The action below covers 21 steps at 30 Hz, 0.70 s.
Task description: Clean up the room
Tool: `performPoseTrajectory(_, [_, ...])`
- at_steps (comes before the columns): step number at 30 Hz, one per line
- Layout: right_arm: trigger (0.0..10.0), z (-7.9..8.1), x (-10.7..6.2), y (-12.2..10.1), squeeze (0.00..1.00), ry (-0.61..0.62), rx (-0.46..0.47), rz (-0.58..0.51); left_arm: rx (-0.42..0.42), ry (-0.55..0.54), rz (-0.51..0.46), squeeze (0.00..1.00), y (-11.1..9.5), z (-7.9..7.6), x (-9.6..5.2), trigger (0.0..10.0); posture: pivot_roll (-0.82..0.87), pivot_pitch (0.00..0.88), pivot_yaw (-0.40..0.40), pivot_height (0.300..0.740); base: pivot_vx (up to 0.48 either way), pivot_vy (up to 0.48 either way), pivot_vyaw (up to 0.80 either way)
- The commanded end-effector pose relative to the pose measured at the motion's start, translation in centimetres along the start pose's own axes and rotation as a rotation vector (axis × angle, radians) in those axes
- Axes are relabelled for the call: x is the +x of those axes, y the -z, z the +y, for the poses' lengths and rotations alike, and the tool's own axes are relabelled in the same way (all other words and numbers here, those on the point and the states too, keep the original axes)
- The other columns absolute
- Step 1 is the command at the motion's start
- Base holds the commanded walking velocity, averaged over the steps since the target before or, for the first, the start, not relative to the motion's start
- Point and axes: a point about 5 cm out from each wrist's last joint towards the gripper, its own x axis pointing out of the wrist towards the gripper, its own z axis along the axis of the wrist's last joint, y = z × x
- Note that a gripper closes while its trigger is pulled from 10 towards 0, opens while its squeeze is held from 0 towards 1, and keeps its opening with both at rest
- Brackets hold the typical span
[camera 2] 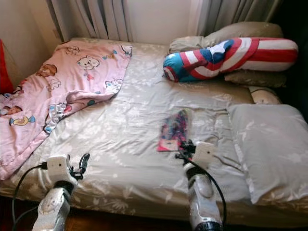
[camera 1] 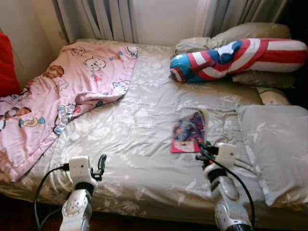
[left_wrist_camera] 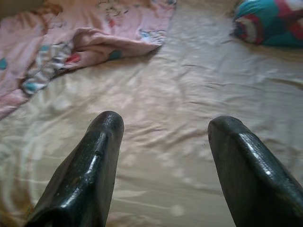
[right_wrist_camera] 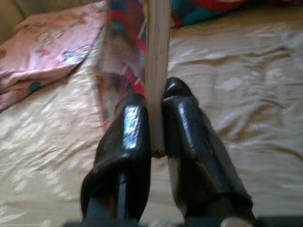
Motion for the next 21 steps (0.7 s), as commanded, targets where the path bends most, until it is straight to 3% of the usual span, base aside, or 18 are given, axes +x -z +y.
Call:
performPoseTrajectory(1, [10.0, -1.27, -0.22, -0.76, 0.0, 0.043, -0.004, -0.04, -0.001, 0.018, 0.012, 0.0, 0.36, -0.62, -0.11, 10.0, 0.02, 0.086, -0.052, 0.74, 0.0, 0.0, 0.0])
performPoseTrajectory(19, [10.0, -1.79, -0.26, -0.65, 0.0, 0.087, 0.008, -0.033, -0.015, 0.02, 0.016, 0.0, 0.43, -0.33, -0.32, 10.0, 0.02, 0.101, -0.051, 0.74, 0.0, 0.0, 0.0])
performPoseTrajectory(21, [10.0, -1.84, -0.24, -0.42, 0.0, 0.09, 0.0, -0.01, -0.015, 0.019, 0.017, 0.0, 0.45, -0.31, -0.34, 10.0, 0.02, 0.103, -0.05, 0.74, 0.0, 0.0, -0.6])
